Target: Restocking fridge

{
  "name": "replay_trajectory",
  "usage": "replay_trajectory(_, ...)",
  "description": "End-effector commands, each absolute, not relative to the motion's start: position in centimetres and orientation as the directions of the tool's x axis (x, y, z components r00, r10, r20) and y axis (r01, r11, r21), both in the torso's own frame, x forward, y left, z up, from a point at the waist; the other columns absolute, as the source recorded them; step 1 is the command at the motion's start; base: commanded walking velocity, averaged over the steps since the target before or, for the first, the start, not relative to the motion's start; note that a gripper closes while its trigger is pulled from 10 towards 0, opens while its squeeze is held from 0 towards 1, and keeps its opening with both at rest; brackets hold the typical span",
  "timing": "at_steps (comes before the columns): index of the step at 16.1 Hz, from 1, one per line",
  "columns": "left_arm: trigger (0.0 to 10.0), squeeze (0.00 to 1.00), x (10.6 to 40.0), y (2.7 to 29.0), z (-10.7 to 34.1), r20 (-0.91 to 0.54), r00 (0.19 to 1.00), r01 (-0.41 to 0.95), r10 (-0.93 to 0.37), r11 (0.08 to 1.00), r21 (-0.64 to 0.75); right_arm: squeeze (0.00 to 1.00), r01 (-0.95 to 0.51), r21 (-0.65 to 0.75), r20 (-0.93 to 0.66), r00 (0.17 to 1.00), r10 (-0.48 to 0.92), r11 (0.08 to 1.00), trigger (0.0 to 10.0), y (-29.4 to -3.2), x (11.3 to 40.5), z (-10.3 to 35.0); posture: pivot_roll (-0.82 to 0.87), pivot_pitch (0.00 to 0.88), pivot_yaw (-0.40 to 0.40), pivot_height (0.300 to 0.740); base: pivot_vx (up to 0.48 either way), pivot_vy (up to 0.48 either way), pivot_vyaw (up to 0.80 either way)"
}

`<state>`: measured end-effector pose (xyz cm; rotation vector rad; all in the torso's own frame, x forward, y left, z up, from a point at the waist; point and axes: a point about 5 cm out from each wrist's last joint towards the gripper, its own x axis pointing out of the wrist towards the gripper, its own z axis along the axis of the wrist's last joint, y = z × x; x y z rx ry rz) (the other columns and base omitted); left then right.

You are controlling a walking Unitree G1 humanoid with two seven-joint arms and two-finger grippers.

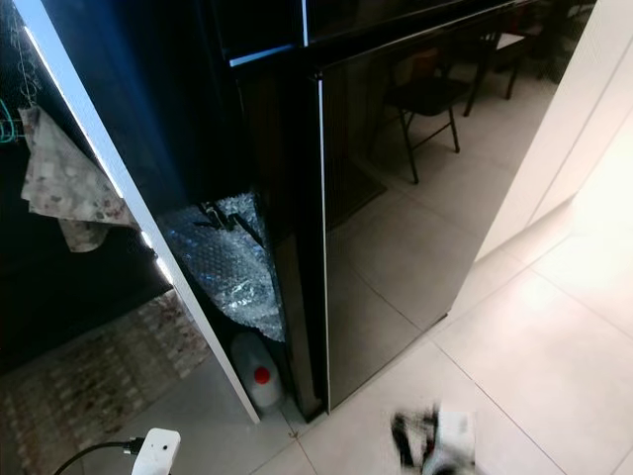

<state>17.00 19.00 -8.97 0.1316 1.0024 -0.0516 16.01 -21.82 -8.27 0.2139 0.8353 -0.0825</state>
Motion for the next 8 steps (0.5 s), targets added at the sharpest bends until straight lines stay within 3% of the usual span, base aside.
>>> replay_trajectory(1,10.0,0.00,16.7,19.4,-9.1,-0.852,0.523,0.098,0.031,0.990,0.097,0.00,0.161,0.120,-0.787,0.617,-0.005,0.979,10.0,-21.2,15.1,-9.0,-0.01,0.000,0.054,0.740,0.000,0.000,0.00)
replay_trajectory(7,10.0,0.00,16.7,19.3,-9.1,-0.854,0.520,0.111,0.026,0.989,0.098,0.00,0.227,0.122,-0.778,0.627,-0.049,0.966,10.0,-20.2,15.9,-8.9,-0.02,0.000,0.040,0.740,0.000,0.000,0.00)
replay_trajectory(8,10.0,0.00,16.7,19.2,-9.1,-0.852,0.522,0.116,0.030,0.988,0.105,0.00,0.207,0.114,-0.785,0.618,-0.040,0.972,10.0,-19.8,16.0,-9.0,-0.02,0.000,0.038,0.740,0.000,-0.334,0.00)
